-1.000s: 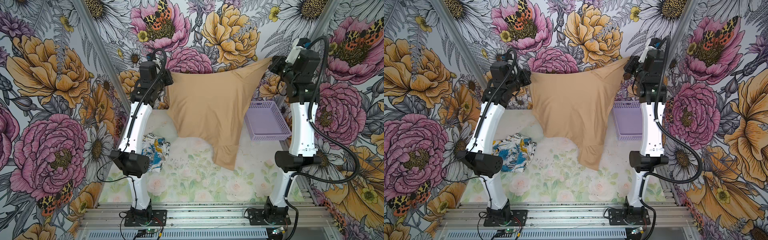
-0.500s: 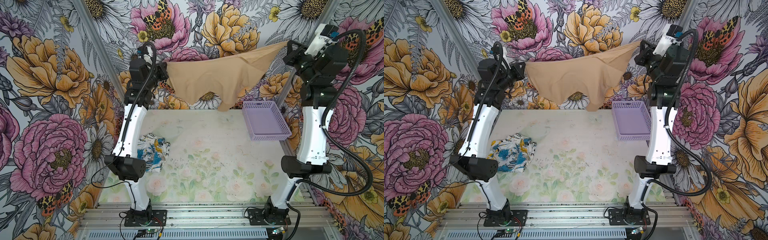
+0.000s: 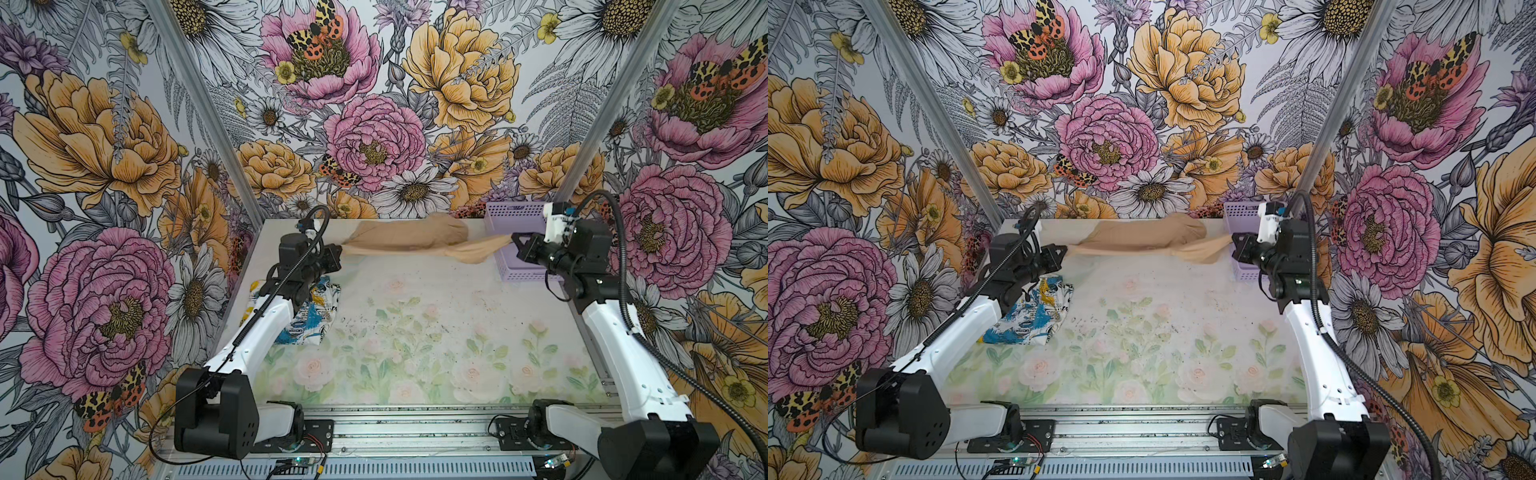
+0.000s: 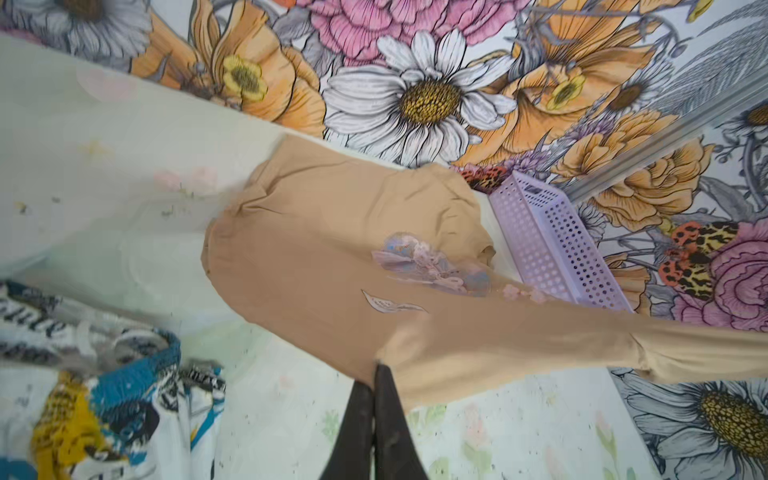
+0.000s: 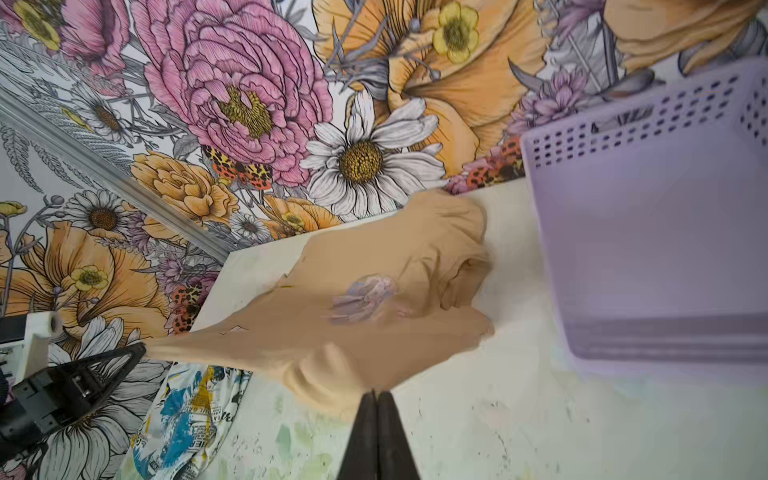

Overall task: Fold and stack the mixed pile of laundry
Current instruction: 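Swing the lifted T-shirt away from the robot with both grippers, then lay the T-shirt down, pulling the hem toward the robot with both grippers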

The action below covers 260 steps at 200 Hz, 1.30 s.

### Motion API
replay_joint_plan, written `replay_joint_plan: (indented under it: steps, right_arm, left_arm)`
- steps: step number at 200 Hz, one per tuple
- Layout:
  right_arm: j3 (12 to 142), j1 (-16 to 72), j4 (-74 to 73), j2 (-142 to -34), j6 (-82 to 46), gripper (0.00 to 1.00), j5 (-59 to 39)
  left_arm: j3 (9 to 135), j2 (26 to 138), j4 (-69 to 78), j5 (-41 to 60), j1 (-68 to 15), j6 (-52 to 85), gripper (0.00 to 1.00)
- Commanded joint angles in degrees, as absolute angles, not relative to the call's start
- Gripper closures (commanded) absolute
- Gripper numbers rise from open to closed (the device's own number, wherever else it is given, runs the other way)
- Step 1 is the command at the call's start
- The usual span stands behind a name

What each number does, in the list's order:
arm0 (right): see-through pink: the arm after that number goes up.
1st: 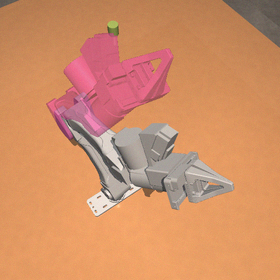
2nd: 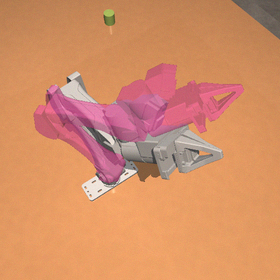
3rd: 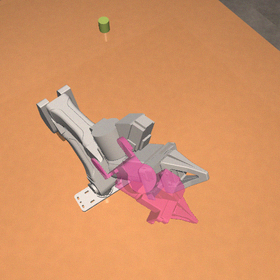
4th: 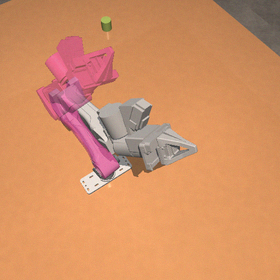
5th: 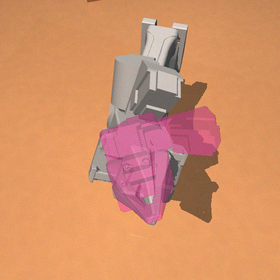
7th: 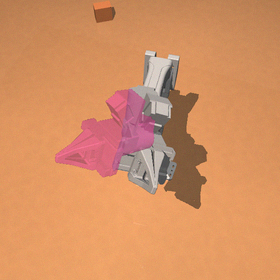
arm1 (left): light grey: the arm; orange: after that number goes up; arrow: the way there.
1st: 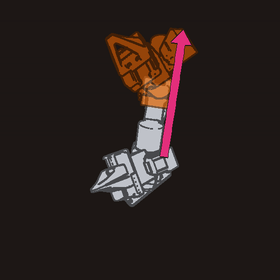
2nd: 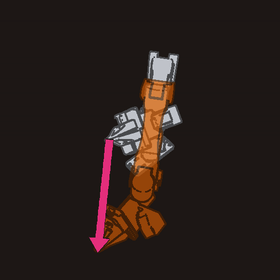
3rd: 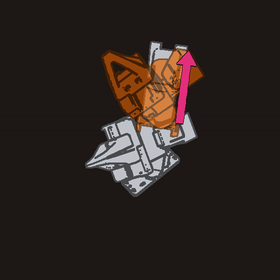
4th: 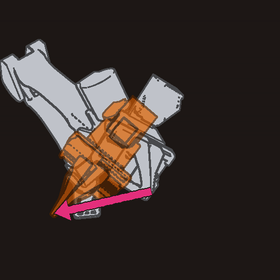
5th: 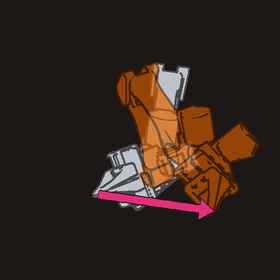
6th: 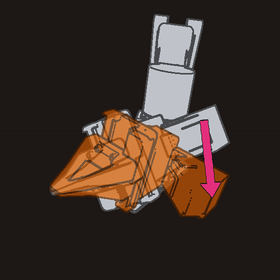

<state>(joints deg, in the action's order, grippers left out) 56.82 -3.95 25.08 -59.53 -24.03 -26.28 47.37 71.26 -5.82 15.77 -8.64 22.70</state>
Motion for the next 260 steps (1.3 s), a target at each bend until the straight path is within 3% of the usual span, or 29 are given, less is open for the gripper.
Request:
replay_joint_plan:
  steps: [1,53,156,217,260]
  right_arm:
    - [52.5,-4.1,25.2,-54.4,-25.5,1.00,-26.8]
    - [48.6,-4.6,40.9,-44.7,-28.6,1.00,-22.3]
    - [54.8,-4.9,78.9,-29.9,-34.4,1.00,-10.7]
    - [59.1,-4.9,89.7,-25.7,-35.1,1.00,-9.5]
    - [58.9,-4.8,89.3,-26.1,-34.9,1.00,-9.5]
  left_arm:
    - [42.9,67.3,-1.8,15.2,-10.5,24.8,1.00]
    - [36.6,58.6,-13.7,7.9,-15.1,29.9,1.00]
    - [30.7,41.6,-36.6,-2.0,-29.2,47.0,1.00]
    - [30.7,34.2,-47.7,-5.9,-37.0,54.5,1.00]
    - [31.1,33.2,-50.7,-8.9,-41.1,58.6,1.00]
